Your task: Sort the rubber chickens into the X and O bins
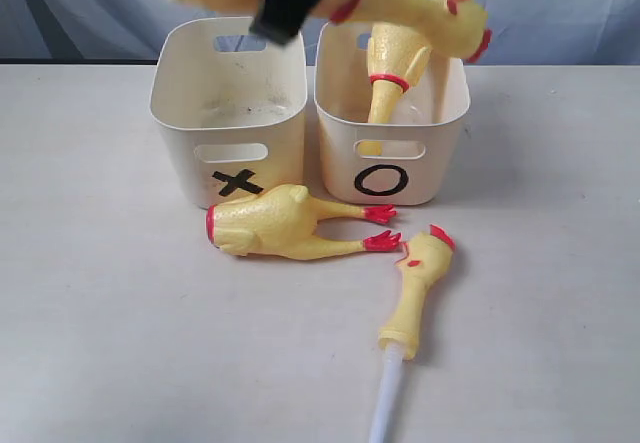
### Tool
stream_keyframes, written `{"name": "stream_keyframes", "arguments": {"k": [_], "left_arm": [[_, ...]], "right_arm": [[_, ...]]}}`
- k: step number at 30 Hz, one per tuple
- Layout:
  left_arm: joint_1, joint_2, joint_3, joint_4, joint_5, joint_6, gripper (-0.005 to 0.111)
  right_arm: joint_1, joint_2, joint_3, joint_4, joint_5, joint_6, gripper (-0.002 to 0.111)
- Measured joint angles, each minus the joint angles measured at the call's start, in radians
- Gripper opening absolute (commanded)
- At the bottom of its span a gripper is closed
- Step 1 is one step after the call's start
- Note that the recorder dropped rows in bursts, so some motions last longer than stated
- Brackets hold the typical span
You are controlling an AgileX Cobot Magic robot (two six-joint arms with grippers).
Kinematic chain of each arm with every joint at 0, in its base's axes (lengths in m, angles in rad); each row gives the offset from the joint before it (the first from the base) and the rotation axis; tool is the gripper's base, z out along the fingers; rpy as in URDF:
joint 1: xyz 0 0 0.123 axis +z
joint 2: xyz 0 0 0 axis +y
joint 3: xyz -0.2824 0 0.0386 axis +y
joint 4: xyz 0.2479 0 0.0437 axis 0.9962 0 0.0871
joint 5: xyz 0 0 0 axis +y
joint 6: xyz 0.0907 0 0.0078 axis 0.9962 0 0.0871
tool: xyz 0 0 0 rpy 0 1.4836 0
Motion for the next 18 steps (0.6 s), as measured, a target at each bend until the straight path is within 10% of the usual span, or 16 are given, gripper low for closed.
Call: {"name": "stream_keyframes", "arguments": {"k": [7, 18], "left_arm": [[0.000, 0.000, 0.000, 0.000, 0.000, 0.000, 0.000], [0.000, 0.000, 0.000, 0.000, 0.000, 0.000, 0.000]], "right_arm": [[-0.249, -0.004, 0.104, 0.078, -0.508, 0.337, -0.001], [-0.338, 0.093, 0.509, 0.295, -1.211, 0.364, -0.001]]}}
